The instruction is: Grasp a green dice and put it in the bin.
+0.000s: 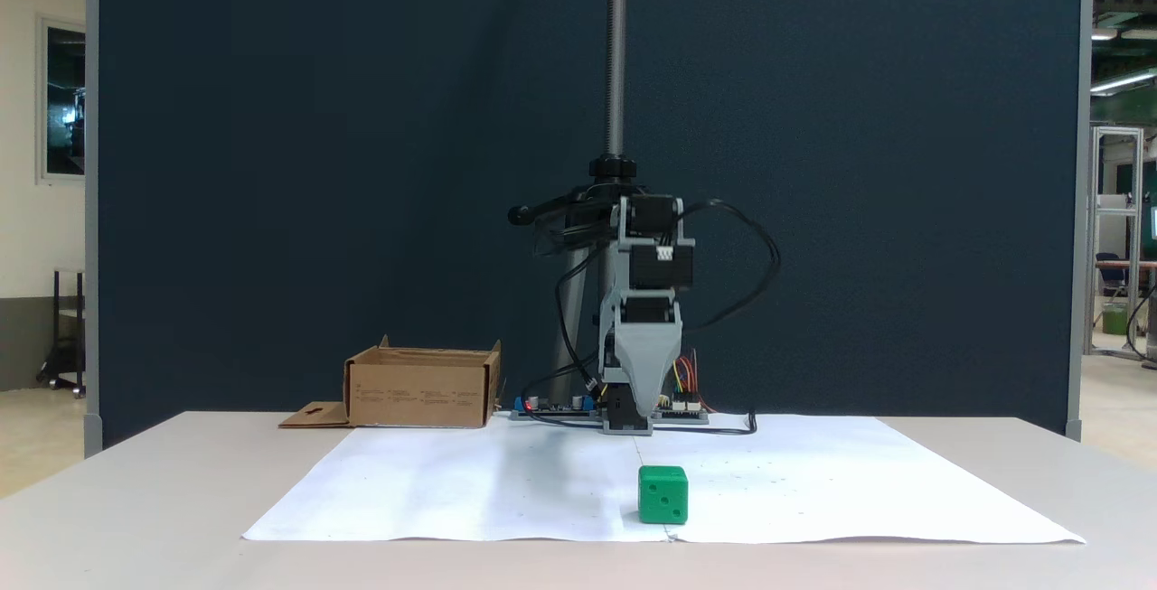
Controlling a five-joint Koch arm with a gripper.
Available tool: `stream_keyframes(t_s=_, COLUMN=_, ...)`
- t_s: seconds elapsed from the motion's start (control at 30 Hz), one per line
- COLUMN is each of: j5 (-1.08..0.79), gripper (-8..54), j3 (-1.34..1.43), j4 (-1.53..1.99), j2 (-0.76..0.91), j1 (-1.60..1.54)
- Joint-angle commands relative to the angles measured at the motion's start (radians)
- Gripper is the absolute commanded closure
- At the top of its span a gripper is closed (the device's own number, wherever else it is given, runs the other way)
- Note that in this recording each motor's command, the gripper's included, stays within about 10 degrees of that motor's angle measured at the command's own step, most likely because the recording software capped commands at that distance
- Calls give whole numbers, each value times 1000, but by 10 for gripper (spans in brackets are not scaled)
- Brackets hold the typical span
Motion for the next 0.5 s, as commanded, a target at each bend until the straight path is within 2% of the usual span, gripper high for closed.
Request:
stream_keyframes(t_s=0.0, j5=78, gripper=41, j3=-67, j4=51, j2=-2, j1=-17)
stream_keyframes(t_s=0.47, j5=89, gripper=41, j3=-152, j4=58, j2=-158, j1=-31)
